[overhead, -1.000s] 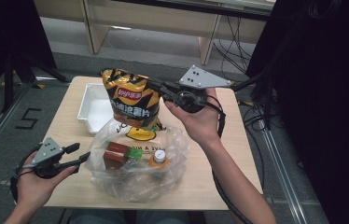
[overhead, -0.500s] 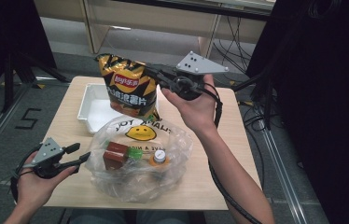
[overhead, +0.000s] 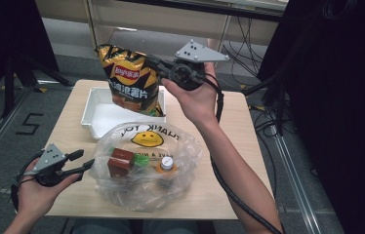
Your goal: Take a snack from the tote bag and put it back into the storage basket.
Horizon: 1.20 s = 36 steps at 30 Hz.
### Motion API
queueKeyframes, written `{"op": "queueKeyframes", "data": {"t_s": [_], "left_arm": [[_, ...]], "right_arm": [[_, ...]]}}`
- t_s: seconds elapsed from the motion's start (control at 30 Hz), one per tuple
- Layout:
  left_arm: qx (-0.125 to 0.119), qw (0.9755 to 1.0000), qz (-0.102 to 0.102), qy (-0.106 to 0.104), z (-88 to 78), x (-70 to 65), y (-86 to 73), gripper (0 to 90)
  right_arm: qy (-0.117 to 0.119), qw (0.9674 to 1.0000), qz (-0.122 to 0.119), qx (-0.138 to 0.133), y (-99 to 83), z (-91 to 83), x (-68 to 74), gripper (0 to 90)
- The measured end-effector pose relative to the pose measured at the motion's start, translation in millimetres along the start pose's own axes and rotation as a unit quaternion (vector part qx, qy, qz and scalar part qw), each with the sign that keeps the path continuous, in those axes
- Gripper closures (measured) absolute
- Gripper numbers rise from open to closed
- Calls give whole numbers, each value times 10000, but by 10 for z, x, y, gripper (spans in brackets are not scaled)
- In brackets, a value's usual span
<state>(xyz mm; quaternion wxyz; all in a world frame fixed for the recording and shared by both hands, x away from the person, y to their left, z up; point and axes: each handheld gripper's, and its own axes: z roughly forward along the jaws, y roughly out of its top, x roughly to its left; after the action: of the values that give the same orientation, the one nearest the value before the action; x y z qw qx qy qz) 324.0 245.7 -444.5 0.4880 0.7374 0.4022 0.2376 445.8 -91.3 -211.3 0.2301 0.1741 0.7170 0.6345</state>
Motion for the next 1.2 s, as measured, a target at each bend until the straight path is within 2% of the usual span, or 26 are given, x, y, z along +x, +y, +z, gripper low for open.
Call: {"op": "queueKeyframes", "data": {"t_s": [0.3, 0.33, 0.4, 0.63, 0.67, 0.83, 1.1, 1.13, 1.2], "left_arm": [[24, 10000, -6, 24, 2, 13, -8, 467], [28, 10000, -4, 20, 3, 14, -9, 467], [35, 10000, -1, 20, 5, 14, -11, 467], [62, 10000, -3, 14, 13, 16, -21, 466], [57, 10000, -5, 9, 14, 16, -23, 466], [54, 10000, -11, 6, 15, 11, -26, 467], [64, 10000, -6, -1, 17, 16, -30, 467], [66, 10000, -7, -1, 17, 16, -31, 466], [73, 10000, -8, -4, 18, 17, -34, 466]], "right_arm": [[-61, 9999, 46, 120, -66, 223, -98, 900], [-60, 9998, 130, 159, -77, 247, -102, 900], [-66, 9998, 77, 161, -84, 276, -122, 900], [-116, 9994, 121, 298, -144, 517, -206, 900], [-128, 9990, 226, 351, -152, 543, -204, 900], [-142, 9990, 226, 366, -181, 665, -254, 900], [-197, 9971, 434, 600, -268, 901, -352, 900], [-196, 9972, 373, 617, -279, 928, -373, 900], [-206, 9967, 443, 650, -295, 968, -392, 900]]}}
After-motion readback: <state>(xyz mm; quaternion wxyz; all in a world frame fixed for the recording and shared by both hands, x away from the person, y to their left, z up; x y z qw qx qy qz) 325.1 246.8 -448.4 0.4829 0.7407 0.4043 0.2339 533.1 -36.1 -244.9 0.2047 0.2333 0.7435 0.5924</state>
